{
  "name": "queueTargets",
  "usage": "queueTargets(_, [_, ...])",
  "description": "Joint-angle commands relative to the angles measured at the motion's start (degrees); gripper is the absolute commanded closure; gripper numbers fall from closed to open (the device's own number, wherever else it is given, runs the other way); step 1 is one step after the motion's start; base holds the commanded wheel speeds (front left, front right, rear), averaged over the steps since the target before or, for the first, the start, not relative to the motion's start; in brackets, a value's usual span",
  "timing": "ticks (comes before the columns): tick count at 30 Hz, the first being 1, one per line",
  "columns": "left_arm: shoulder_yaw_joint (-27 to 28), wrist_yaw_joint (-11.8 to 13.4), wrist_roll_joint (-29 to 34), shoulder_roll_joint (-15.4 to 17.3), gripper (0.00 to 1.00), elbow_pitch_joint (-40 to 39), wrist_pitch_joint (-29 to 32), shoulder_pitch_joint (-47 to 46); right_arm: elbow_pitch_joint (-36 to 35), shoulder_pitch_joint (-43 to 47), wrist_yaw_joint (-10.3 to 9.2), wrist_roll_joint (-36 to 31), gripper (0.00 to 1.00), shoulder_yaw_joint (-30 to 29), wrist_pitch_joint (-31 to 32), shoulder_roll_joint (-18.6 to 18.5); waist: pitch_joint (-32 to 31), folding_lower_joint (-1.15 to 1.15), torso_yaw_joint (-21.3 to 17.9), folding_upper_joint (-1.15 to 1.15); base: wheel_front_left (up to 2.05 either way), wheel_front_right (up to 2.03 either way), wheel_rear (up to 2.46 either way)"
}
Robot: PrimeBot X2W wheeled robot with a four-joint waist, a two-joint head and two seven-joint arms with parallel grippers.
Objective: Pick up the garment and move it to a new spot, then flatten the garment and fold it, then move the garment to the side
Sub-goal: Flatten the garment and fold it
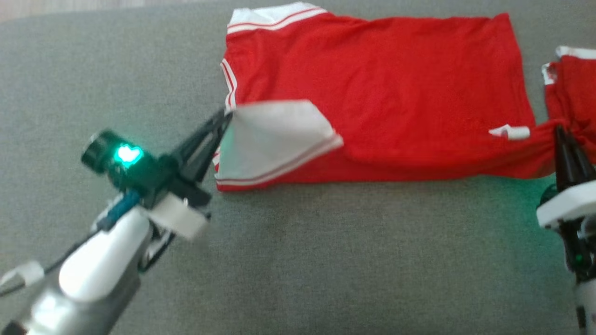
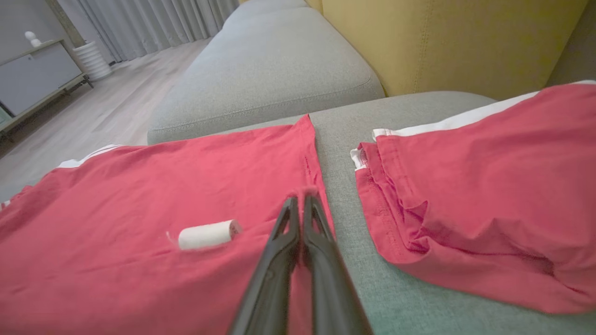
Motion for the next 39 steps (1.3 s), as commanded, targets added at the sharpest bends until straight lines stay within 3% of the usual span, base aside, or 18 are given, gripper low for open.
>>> queueTargets(1, [2.5,-0.2,0.5,1.0,1.00,-0.4,-0.6,-3.9,-0.8,-1.8,0.39,-0.5,1.00,0.6,0.3,-1.1,1.1,-0.01,0.0,0.00,0.00,0.00,0.00])
queueTargets(7, [1.4,-1.9,2.4,-1.2,1.00,6.5,-1.9,-11.6,3.9,-8.0,0.39,-1.1,1.00,1.5,-0.3,-1.0,3.6,-0.01,-0.1,0.00,0.00,0.00,0.00])
queueTargets(11, [0.8,-2.5,3.5,-2.4,1.00,10.8,-2.5,-14.6,7.1,-11.4,0.39,-0.9,0.73,2.6,-1.9,-0.9,4.7,-0.01,-0.4,0.00,0.00,0.00,0.00])
queueTargets(12, [0.9,-2.5,3.7,-2.7,1.00,11.7,-2.6,-15.1,8.0,-11.9,0.39,-0.9,0.61,2.9,-2.4,-0.8,4.8,-0.01,-0.4,0.00,0.00,0.00,0.00])
queueTargets(13, [1.3,-2.2,3.6,-3.1,1.00,12.6,-2.7,-15.3,8.9,-12.3,0.39,-1.4,0.00,3.4,-3.0,-0.9,4.8,-0.01,-0.5,0.00,0.00,0.00,0.00])
queueTargets(14, [1.6,-1.9,3.5,-3.6,0.61,13.4,-2.8,-15.3,9.7,-12.6,0.39,-1.6,0.00,3.8,-3.6,-0.8,4.8,-0.01,-0.5,0.00,0.00,0.00,0.00])
queueTargets(15, [2.1,-1.5,3.4,-4.2,0.00,13.6,-2.8,-15.2,10.4,-12.7,0.39,-1.6,0.00,4.2,-4.2,-0.8,4.7,-0.01,-0.6,0.00,0.00,0.00,0.00])
queueTargets(20, [6.6,1.6,0.6,-6.5,0.00,11.3,-2.9,-8.4,12.1,-11.4,0.39,-1.3,0.00,5.0,-8.9,-0.1,3.5,-0.01,-1.4,0.00,0.00,0.00,0.00])
queueTargets(29, [11.7,3.9,-7.2,-11.0,0.00,8.4,-2.9,10.4,11.0,-5.1,0.39,0.3,0.00,4.2,-12.5,2.1,1.0,-0.01,-2.5,0.00,0.00,0.00,0.00])
queueTargets(39, [13.0,4.2,-10.7,-12.9,0.00,17.6,-1.3,10.0,10.1,-3.5,0.39,0.2,0.00,3.9,-11.7,2.8,1.0,-0.01,-3.3,0.00,0.00,0.00,0.00])
